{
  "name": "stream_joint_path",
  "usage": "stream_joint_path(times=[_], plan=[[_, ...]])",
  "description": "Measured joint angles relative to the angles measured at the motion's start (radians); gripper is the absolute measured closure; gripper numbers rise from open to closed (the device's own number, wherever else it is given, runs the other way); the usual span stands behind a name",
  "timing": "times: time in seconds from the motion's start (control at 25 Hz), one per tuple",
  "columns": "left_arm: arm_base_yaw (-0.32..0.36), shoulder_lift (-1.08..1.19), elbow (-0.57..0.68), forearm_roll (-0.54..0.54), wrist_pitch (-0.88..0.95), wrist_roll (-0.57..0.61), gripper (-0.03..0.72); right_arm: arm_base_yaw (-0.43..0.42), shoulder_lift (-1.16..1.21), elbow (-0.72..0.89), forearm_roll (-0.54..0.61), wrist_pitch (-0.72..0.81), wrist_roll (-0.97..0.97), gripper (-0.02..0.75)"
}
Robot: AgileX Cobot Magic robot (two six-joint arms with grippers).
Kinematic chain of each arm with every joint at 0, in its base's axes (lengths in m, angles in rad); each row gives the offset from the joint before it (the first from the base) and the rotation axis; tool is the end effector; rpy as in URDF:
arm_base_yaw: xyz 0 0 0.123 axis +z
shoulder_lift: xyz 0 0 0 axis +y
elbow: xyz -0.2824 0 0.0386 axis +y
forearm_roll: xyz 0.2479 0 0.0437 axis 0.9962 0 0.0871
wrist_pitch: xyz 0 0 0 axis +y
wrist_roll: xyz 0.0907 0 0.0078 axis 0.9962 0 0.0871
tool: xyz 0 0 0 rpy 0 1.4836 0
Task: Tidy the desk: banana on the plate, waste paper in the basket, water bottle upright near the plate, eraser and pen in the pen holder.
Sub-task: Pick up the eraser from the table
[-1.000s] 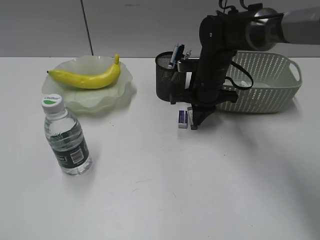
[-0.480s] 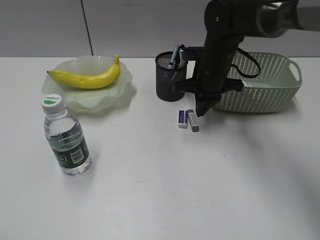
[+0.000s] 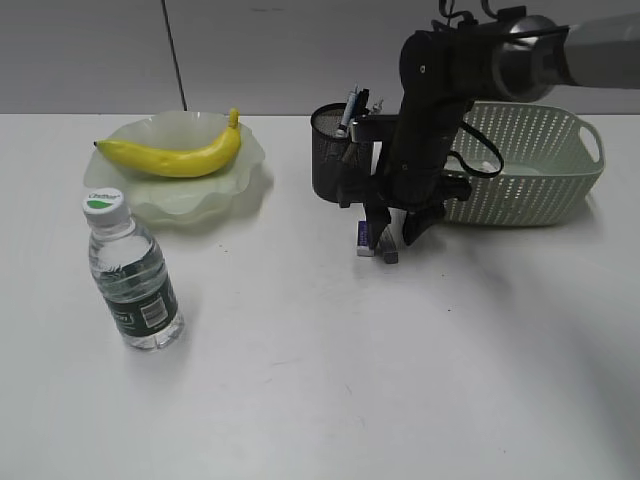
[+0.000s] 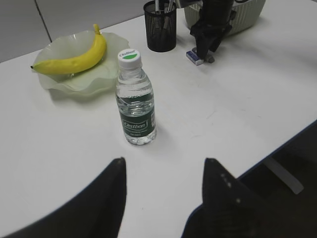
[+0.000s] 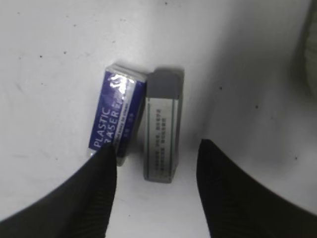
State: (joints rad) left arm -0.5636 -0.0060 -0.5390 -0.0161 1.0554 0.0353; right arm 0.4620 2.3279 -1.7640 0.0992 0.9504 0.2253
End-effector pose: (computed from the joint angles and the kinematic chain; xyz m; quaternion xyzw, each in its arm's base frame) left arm -0.0094 0.0045 0.2883 0.2482 0.8023 -0.1495 0.5219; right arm 0.4156 0.2152 0.1164 -0.0920 0.9923 0.0640 0.0533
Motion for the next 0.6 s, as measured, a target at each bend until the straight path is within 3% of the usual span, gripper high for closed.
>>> stream_joint_path(times=[0.6], plan=[[0.0,0.0,0.0,0.005,0.0,-0.003,0.316,0.0,0.027,-0.005,0.003,-0.001,-0.038,0.451]])
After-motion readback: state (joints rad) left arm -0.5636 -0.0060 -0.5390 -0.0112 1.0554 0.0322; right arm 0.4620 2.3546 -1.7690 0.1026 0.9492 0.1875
